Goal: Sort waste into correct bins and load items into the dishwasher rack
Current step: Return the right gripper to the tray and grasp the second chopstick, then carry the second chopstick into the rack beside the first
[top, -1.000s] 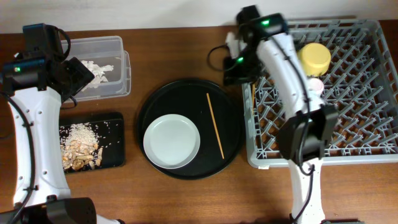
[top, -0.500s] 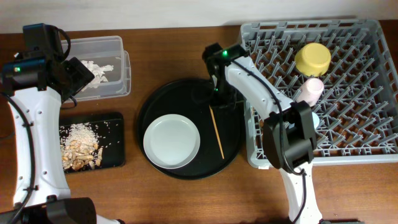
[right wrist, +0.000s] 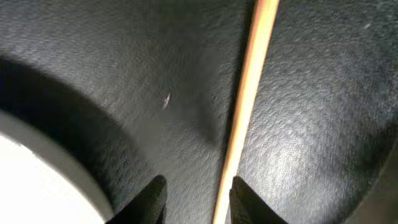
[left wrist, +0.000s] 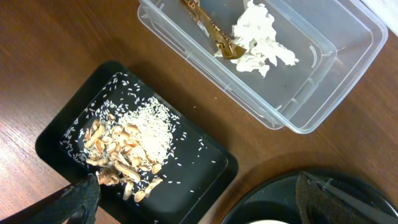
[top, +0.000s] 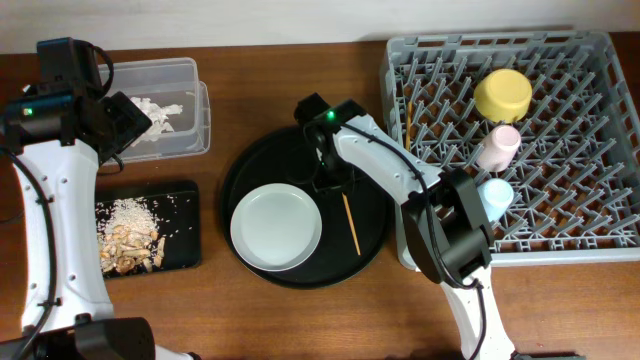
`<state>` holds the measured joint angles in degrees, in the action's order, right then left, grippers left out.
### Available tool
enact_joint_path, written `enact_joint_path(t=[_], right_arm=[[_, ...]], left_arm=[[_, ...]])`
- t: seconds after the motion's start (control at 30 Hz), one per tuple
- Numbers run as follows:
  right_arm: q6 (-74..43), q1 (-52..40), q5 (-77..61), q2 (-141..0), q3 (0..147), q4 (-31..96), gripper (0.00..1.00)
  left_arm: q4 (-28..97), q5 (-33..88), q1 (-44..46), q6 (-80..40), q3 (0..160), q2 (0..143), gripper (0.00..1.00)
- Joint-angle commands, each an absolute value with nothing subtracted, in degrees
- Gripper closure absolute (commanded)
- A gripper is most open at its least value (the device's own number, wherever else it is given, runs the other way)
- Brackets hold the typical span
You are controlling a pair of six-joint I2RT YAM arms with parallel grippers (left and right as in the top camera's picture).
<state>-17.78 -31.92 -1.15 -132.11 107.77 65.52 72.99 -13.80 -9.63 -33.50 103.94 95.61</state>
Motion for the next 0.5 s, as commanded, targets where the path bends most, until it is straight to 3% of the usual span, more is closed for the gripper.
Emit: enact_joint_path(t=[0.0, 0.13, 0.37, 0.47], right_arm=[[-18.90, -31.79, 1.76, -130.65, 104.99, 64.01, 0.66], [-17.82, -31.81, 2.46, -130.65, 104.79, 64.03, 0.67], [-17.89, -31.81, 2.46, -130.65, 101.30, 60.42, 0.81], [-17.89, -31.81, 2.22, -130.58, 101.01, 60.14, 0.96]], left_arm=[[72.90, -14.39, -9.91, -33.85, 104.40, 94.89, 0.01], [72.90, -14.39, -9.91, -33.82, 104.40, 94.89, 0.01], [72.90, -14.39, -9.91, -33.85, 104.40, 94.89, 0.01], [72.90, -14.39, -9.91, -33.85, 104.40, 94.89, 0.01]])
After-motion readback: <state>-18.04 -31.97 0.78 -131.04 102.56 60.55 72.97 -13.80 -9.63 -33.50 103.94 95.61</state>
